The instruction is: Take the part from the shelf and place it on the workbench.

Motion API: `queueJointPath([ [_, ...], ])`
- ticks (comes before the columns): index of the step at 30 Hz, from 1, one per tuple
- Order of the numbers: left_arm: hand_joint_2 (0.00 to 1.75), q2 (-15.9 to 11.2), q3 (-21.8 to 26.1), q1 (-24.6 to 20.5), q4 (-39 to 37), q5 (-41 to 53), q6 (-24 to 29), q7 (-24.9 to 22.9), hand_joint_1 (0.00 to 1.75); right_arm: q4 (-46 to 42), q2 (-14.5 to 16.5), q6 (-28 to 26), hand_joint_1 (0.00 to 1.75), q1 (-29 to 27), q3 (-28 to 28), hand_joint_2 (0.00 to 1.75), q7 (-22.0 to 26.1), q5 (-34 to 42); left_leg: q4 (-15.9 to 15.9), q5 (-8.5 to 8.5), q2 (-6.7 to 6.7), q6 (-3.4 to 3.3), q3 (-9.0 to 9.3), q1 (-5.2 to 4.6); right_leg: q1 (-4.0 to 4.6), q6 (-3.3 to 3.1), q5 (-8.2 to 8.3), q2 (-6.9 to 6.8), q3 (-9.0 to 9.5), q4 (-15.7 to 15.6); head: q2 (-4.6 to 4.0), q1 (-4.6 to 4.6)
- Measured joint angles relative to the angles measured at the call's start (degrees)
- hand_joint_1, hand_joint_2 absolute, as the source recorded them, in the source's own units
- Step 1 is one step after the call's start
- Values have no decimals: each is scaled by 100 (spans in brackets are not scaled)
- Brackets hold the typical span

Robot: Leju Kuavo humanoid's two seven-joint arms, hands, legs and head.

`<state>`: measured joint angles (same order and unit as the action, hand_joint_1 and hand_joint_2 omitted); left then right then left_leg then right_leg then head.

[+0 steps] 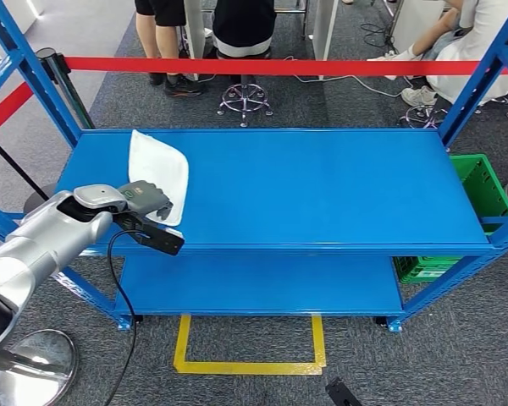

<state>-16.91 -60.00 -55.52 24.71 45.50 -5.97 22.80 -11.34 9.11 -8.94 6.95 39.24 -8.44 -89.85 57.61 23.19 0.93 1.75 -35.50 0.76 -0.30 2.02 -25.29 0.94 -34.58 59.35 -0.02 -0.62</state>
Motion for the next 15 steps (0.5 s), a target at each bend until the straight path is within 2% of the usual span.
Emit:
queueJointPath([
  [15,175,-32,25,3,-60,-1,112,4,175,0,0,2,0,4,-1,175,0,1,0,-3,0,0,1,0,0,-1,2,-1,1,1,1,1],
])
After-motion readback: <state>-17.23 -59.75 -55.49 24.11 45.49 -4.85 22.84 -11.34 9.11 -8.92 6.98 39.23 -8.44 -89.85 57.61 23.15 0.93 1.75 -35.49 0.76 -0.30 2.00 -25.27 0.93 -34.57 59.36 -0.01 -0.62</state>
